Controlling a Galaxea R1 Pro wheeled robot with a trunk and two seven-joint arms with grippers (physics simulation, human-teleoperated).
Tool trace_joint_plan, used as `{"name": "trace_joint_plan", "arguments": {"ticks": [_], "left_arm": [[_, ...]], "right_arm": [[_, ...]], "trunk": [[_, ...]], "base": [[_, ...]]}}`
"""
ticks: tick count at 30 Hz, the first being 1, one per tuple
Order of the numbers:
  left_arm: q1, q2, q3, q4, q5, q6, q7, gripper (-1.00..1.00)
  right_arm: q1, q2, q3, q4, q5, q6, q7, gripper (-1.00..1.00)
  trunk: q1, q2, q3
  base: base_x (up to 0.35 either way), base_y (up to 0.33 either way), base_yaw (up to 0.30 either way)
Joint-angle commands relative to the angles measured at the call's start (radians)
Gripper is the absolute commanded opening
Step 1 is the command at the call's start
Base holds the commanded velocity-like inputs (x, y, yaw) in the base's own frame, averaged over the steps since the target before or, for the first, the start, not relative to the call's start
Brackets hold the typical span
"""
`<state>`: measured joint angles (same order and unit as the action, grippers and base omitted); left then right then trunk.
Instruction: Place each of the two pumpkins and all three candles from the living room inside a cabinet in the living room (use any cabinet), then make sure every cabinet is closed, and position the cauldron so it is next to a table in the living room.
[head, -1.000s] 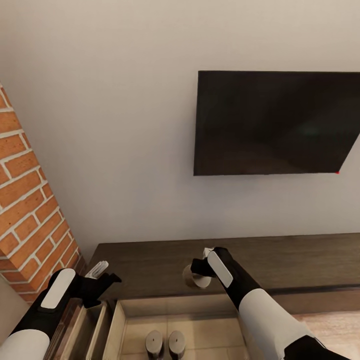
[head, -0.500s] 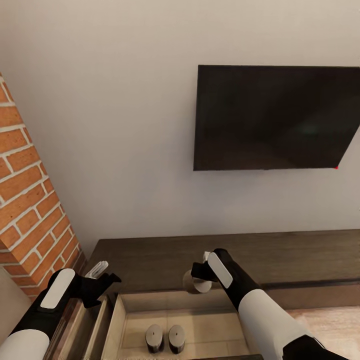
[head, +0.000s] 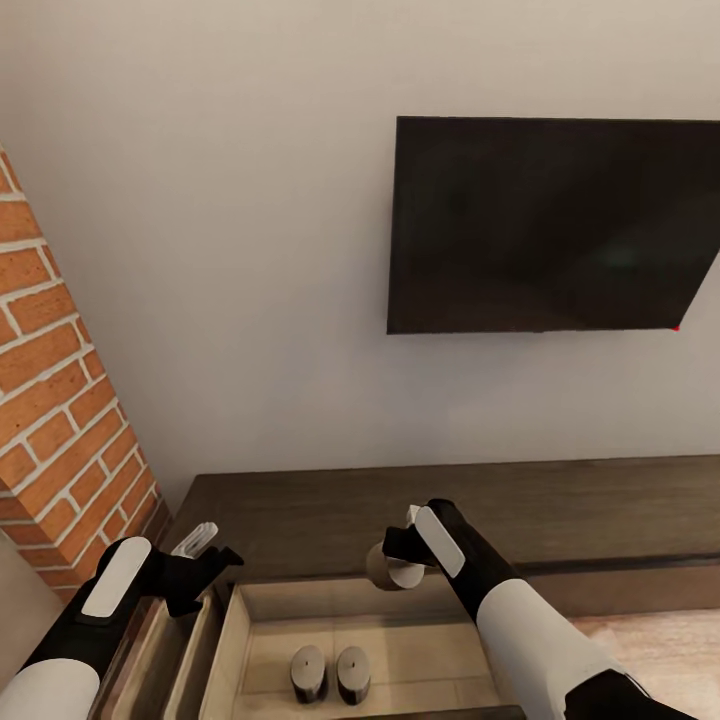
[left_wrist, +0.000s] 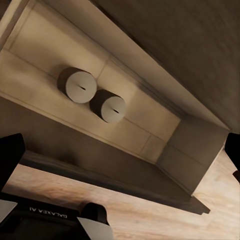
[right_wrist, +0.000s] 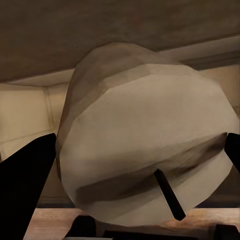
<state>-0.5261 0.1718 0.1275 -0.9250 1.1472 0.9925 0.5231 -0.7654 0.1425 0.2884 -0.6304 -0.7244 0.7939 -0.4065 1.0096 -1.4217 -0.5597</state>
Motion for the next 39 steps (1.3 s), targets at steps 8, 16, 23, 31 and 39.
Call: {"name": "trace_joint_plan", "arguments": {"ticks": [8,16,23,31,39], "left_arm": [[0.000,0.000,0.000,0.000,0.001,0.002,-0.001,1.00],[0.000,0.007,0.005,-0.003,0.052,0.041,-0.029,1.00],[0.011,0.050,0.000,-0.011,0.241,0.051,-0.122,1.00],[0.019,0.086,-0.008,-0.062,0.316,0.053,-0.270,1.00],[0.039,0.100,-0.010,-0.069,0.322,0.055,-0.390,1.00]], "right_arm": [[0.000,0.001,0.000,0.042,0.002,-0.004,-0.034,-1.00],[-0.006,0.002,0.000,0.088,0.005,-0.009,-0.096,-1.00],[-0.012,0.003,0.000,0.143,0.007,-0.007,-0.124,-1.00],[-0.012,0.003,0.000,0.149,0.009,-0.007,-0.126,-1.00],[-0.012,0.003,0.006,0.153,0.013,-0.011,-0.126,-1.00]], "trunk": [[0.031,-0.056,-0.025],[0.061,-0.112,-0.050],[0.088,-0.161,-0.072],[0.119,-0.217,-0.097],[0.150,-0.273,-0.122]], "base": [[0.000,0.000,0.000],[0.000,0.000,0.000],[0.000,0.000,0.000],[0.000,0.000,0.000],[0.000,0.000,0.000]]}}
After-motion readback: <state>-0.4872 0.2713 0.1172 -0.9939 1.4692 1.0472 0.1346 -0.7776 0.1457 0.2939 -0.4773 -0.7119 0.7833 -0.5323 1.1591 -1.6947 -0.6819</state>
